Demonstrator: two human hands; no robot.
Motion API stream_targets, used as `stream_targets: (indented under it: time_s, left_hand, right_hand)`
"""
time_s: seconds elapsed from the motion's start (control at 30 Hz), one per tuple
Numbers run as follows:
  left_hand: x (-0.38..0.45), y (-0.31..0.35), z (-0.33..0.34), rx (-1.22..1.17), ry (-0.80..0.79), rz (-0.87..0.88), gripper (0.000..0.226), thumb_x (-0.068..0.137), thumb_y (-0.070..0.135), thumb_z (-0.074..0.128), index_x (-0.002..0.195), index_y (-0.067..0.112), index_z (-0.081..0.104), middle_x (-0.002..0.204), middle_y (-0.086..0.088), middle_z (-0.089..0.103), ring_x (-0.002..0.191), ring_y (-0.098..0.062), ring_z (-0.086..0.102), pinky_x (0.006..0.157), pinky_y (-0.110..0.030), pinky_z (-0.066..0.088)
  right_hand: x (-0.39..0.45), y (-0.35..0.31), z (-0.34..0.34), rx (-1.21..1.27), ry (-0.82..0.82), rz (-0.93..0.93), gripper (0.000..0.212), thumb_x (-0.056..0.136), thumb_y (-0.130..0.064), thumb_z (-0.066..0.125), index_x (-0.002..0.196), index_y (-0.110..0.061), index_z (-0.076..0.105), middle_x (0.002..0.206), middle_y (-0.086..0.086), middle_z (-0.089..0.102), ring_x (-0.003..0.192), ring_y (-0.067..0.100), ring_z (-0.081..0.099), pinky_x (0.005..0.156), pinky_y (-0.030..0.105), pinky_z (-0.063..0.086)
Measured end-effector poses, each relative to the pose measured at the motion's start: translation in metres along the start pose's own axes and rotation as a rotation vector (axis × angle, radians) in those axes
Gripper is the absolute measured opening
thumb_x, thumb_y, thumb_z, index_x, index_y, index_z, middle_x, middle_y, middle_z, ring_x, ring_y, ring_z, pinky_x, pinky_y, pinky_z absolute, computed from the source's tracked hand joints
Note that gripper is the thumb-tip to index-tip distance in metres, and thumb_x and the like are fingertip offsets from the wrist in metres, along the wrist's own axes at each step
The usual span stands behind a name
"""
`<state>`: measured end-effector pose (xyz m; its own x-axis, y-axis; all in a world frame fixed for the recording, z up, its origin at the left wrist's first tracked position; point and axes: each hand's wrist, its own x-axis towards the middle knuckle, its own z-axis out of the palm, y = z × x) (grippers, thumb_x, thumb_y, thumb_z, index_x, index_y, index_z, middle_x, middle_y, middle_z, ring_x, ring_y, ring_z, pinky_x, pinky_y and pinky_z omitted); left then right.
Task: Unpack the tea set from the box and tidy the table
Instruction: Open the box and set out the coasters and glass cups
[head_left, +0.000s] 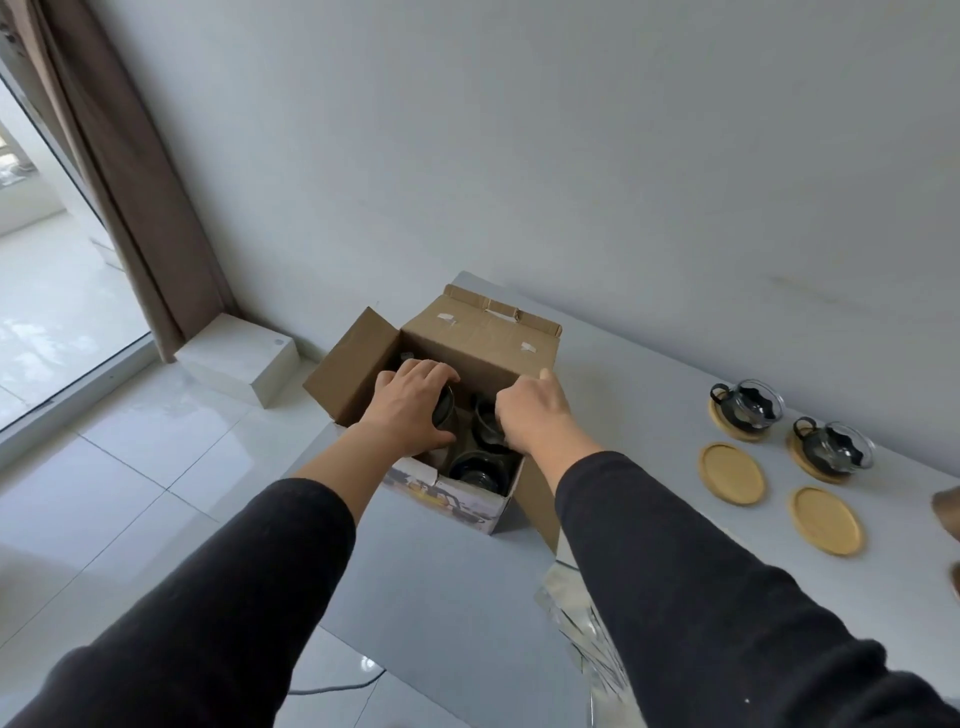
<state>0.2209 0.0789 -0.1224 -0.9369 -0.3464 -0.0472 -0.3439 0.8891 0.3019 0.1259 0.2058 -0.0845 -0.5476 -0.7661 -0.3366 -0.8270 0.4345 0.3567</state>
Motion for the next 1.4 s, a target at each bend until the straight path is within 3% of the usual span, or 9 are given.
stream_targets:
  time_s: [0.33,0.47,0.53,0.6,0.73,0.9,1.1,1.23,1.4]
  left_hand:
    - [-0.007,0.003,-0.017,0.022,0.016,0.028,0.044,0.084,0.041,0.066,0.122,0.023,0.055,0.135,0.002,0.05,0.131,-0.019,0.039,0.106,-0.039,0.035]
    - [-0.005,0.017,-0.021,0.134,0.006,0.115,0.031,0.087,0.041,0.062,0.114,0.026,0.065,0.133,0.005,0.05,0.13,-0.018,0.037,0.106,-0.039,0.031]
    - [-0.002,0.028,-0.019,0.218,-0.033,0.178,0.028,0.089,0.041,0.06,0.113,0.028,0.066,0.132,0.006,0.05,0.129,-0.017,0.038,0.105,-0.037,0.032]
    - [0.001,0.039,-0.016,0.319,-0.069,0.233,0.027,0.09,0.039,0.058,0.113,0.03,0.066,0.13,0.006,0.052,0.125,-0.017,0.04,0.102,-0.036,0.033]
    - [0.008,0.056,-0.01,0.602,-0.085,0.304,0.026,0.093,0.031,0.052,0.115,0.026,0.065,0.119,0.004,0.059,0.114,-0.018,0.046,0.095,-0.033,0.032]
    - [0.026,0.07,0.003,0.766,-0.179,0.294,0.026,0.095,0.018,0.05,0.117,0.02,0.063,0.117,0.002,0.063,0.113,-0.017,0.049,0.1,-0.032,0.03]
    - [0.043,0.068,0.019,0.745,-0.365,0.302,0.025,0.093,0.022,0.052,0.116,0.02,0.062,0.118,0.001,0.064,0.113,-0.019,0.056,0.098,-0.032,0.034]
    - [0.052,0.065,0.025,0.661,-0.451,0.291,0.025,0.09,0.028,0.055,0.111,0.018,0.064,0.112,-0.001,0.065,0.108,-0.02,0.058,0.094,-0.032,0.038]
    - [0.053,0.064,0.027,0.672,-0.454,0.293,0.027,0.09,0.031,0.058,0.112,0.018,0.063,0.11,-0.001,0.065,0.105,-0.02,0.059,0.094,-0.032,0.04]
  right_hand:
    - [-0.035,0.017,-0.038,0.0,0.144,0.062,0.019,0.092,-0.031,0.058,0.105,-0.023,0.07,0.108,0.0,0.067,0.112,0.02,0.054,0.096,0.036,0.036]
    - [-0.055,0.029,-0.052,-0.008,0.164,0.117,0.012,0.091,-0.024,0.056,0.082,-0.023,0.064,0.087,-0.003,0.063,0.102,0.019,0.053,0.087,0.032,0.035]
    - [-0.064,0.038,-0.052,-0.019,0.168,0.164,0.031,0.09,-0.02,0.055,0.061,-0.017,0.044,0.066,-0.005,0.044,0.088,0.019,0.045,0.079,0.032,0.03]
    - [-0.072,0.046,-0.049,-0.035,0.173,0.201,0.036,0.09,-0.015,0.052,0.057,-0.017,0.037,0.06,-0.006,0.032,0.084,0.016,0.037,0.075,0.031,0.024]
    - [-0.085,0.059,-0.032,-0.017,0.142,0.267,0.04,0.09,-0.013,0.051,0.055,-0.018,0.032,0.059,-0.006,0.031,0.086,0.016,0.036,0.075,0.031,0.023]
    - [-0.095,0.078,0.002,0.082,0.105,0.353,0.017,0.089,-0.015,0.053,0.085,-0.022,0.068,0.076,-0.003,0.049,0.104,0.02,0.05,0.08,0.033,0.03]
    - [-0.095,0.09,0.033,0.124,0.075,0.384,0.016,0.089,-0.014,0.053,0.084,-0.022,0.066,0.076,-0.003,0.057,0.104,0.02,0.049,0.076,0.032,0.023]
    - [-0.087,0.091,0.044,0.115,0.06,0.382,0.031,0.089,-0.012,0.051,0.06,-0.019,0.045,0.06,-0.006,0.034,0.086,0.019,0.036,0.074,0.031,0.023]
    - [-0.078,0.087,0.042,0.154,0.058,0.346,0.04,0.088,-0.011,0.051,0.054,-0.019,0.031,0.059,-0.005,0.031,0.084,0.017,0.032,0.075,0.031,0.023]
